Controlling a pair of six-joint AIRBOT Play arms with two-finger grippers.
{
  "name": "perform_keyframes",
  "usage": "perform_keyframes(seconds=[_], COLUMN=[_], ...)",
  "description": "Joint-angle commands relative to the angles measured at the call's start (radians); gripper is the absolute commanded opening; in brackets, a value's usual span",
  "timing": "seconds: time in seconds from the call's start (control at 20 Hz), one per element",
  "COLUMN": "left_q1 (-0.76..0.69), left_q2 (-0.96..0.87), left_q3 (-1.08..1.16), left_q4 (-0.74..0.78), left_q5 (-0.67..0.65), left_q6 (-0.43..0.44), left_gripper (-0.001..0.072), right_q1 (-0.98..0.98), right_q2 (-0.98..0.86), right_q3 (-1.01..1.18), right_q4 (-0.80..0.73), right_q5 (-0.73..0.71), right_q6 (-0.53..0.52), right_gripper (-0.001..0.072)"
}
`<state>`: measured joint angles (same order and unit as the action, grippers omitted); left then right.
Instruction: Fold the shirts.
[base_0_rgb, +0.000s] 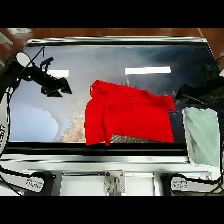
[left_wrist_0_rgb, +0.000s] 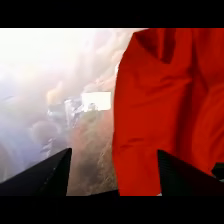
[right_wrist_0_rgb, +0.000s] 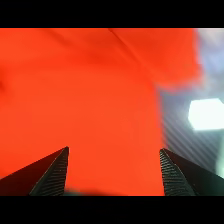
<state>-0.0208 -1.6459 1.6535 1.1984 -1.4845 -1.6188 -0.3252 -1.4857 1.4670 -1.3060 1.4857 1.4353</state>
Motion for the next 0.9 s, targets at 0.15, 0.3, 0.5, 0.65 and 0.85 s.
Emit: perform_keyframes(seconds=[0.15,0.3,0.5,0.65,0.85], left_q1=[-0.015,-0.064,-0.11,-0.131,-0.172], left_q2=[0.013,0.0,-0.041,-0.058,-0.085], left_q3=[-0.356,-0.481,-0.521,-0.521,-0.521], left_q4=[-0.199,-0.215,-0.222,-0.303,-0.365], left_q5=[0.091,0.237,0.285,0.332,0.358], left_q6=[0.108,0.115,0.143,0.179,0.178], left_gripper=[0.0674,0.0672,0.0672,0.0672,0.0652], right_q1=[-0.19,-0.196,-0.196,-0.196,-0.196], right_q2=[0.089,0.154,0.19,0.195,0.195], right_q3=[-0.233,-0.337,-0.348,-0.348,-0.348], right_q4=[0.14,0.138,0.139,0.146,0.146], right_q5=[0.137,0.068,0.041,0.043,0.044], right_q6=[-0.085,-0.103,-0.103,-0.098,-0.082], right_gripper=[0.0674,0.0674,0.0674,0.0674,0.0674])
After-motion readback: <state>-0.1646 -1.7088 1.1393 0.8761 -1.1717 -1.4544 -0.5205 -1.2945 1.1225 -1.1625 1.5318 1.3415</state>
